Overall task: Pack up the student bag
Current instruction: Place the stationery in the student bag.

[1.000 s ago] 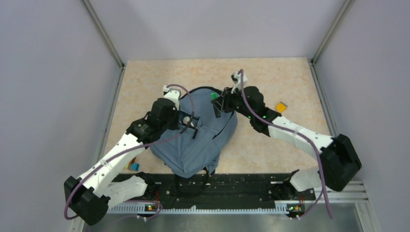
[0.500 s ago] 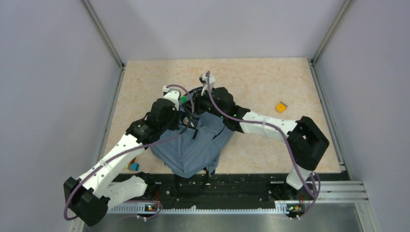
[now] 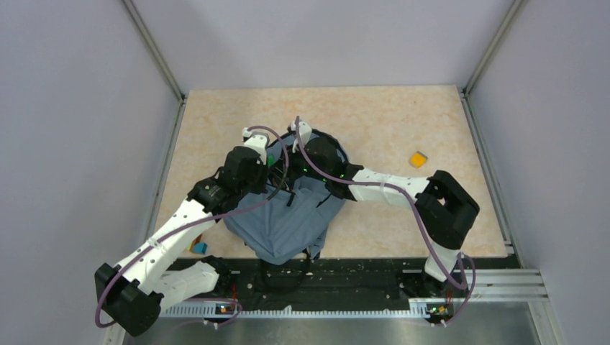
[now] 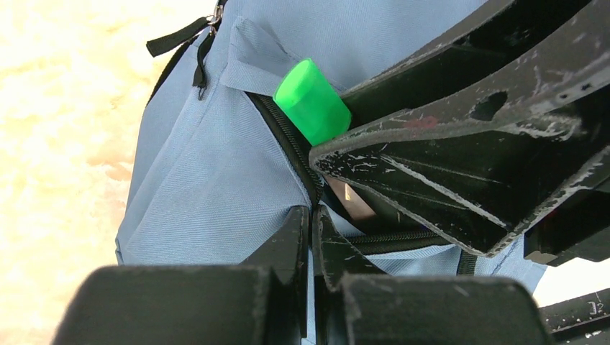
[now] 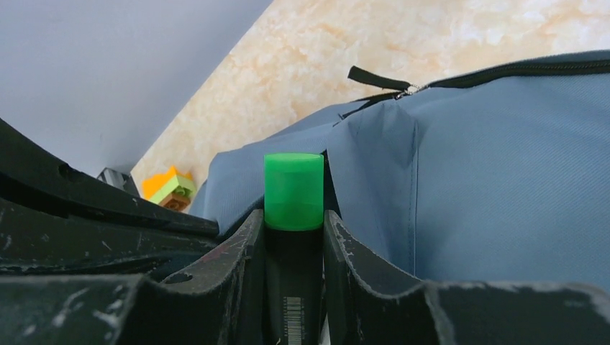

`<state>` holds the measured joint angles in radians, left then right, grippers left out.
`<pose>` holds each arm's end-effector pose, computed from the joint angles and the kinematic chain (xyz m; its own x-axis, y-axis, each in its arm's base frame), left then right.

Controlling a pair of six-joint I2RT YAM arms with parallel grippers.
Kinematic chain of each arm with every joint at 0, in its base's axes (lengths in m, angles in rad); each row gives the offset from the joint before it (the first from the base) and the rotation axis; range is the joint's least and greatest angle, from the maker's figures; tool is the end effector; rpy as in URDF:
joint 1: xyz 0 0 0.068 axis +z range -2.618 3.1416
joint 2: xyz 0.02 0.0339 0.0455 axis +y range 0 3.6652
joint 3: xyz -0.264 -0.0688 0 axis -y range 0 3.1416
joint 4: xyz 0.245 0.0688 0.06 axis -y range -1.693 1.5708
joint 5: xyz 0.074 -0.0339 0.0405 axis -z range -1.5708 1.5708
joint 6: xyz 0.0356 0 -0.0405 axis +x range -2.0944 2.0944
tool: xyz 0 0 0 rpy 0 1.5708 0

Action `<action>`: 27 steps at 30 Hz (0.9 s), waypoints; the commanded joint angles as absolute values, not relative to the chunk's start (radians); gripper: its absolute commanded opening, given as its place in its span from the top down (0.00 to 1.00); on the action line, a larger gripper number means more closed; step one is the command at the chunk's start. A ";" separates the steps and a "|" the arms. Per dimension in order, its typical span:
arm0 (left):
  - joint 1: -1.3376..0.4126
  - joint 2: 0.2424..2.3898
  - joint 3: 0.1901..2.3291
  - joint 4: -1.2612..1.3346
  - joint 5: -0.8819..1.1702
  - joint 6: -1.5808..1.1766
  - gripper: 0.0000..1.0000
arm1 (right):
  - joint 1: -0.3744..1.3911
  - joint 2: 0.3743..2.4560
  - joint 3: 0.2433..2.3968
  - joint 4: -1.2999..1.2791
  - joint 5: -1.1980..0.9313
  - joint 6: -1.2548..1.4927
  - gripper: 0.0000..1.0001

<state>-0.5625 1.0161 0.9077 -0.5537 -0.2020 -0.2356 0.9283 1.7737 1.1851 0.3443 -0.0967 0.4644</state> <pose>0.1873 -0.1096 0.3041 -0.5964 0.1057 -0.7957 0.2565 0.9644 -0.0642 0.2468 0.3355 0.2595 -0.5116 0.0604 -0.8571 -0.6977 0.5529 0.4555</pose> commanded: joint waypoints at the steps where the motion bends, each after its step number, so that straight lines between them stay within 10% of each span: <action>1: -0.553 0.979 0.911 -0.486 -0.227 -0.218 1.00 | 0.942 1.749 1.178 0.243 -0.158 0.411 1.00; 18: -0.553 0.977 0.912 -0.486 -0.229 -0.218 1.00 | 0.942 1.771 1.231 0.089 -0.363 0.369 1.00; 27: -0.553 0.976 0.910 -0.485 -0.234 -0.219 1.00 | 0.942 1.793 1.276 0.057 -0.323 0.351 0.77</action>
<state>-0.5625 1.0092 0.9051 -0.5560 -0.1902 -0.2356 0.9264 1.7817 1.2308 0.1005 -0.2874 0.3660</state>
